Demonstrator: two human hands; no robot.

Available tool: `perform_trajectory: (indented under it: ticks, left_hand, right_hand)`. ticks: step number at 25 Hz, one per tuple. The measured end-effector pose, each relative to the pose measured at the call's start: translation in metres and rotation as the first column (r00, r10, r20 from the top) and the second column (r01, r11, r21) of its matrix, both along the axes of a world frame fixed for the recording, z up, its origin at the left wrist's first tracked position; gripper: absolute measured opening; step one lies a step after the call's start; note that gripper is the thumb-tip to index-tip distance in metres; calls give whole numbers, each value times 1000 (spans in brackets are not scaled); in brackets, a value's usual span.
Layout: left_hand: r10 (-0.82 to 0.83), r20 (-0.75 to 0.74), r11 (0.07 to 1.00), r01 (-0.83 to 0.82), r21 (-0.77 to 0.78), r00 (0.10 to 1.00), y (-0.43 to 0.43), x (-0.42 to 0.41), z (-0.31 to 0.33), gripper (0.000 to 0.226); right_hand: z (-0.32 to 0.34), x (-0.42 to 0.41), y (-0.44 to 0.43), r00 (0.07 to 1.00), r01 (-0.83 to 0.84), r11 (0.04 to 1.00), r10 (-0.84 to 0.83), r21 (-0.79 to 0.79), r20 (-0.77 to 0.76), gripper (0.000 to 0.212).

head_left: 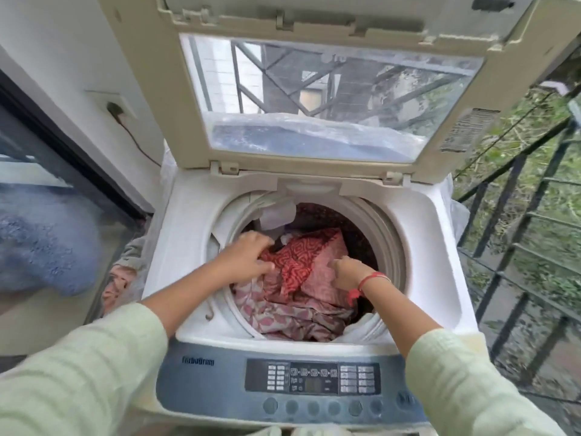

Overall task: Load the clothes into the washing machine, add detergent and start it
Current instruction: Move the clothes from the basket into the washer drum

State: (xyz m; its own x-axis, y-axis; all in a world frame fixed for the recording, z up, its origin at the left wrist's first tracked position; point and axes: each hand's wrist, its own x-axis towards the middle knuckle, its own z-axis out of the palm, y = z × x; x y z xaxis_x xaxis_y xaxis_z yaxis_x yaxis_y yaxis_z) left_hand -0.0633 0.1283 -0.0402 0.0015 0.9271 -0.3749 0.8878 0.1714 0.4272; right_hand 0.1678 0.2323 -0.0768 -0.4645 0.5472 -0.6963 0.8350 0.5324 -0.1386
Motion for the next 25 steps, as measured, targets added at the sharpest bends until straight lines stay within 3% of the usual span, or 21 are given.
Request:
perform_trajectory:
  ticks: [3, 6, 9, 12, 15, 20, 25]
  left_hand:
    - [148, 152, 910, -195, 365, 977, -32, -27, 61, 51]
    - [358, 216, 674, -411, 614, 908, -80, -74, 95, 48]
    - [580, 227, 481, -554, 680, 782, -146, -136, 85, 43]
    - [670, 207, 486, -633, 603, 712, -211, -198, 46, 47]
    - [707, 156, 555, -678, 483, 690, -264, -270, -3, 49]
    - [771, 117, 611, -779, 137, 626, -310, -389, -76, 56]
    - [711, 37, 702, -704, -108, 702, -318, -444, -150, 37]
  right_hand:
    - [28, -25, -19, 955, 131, 991, -121, 16, -272, 44]
    - [79, -76, -62, 683, 244, 968, -133, 52, -718, 37]
    - [130, -149, -117, 429, 155, 987, -27, 45, -903, 27]
    - [150, -224, -157, 362, 74, 994, 42, 74, -931, 24]
    - [127, -315, -194, 425, 34, 999, 11, 28, -905, 25]
    - [30, -457, -246, 687, 168, 966, -257, -196, -680, 38]
    - [-66, -498, -237, 867, 250, 935, -332, -252, -371, 38]
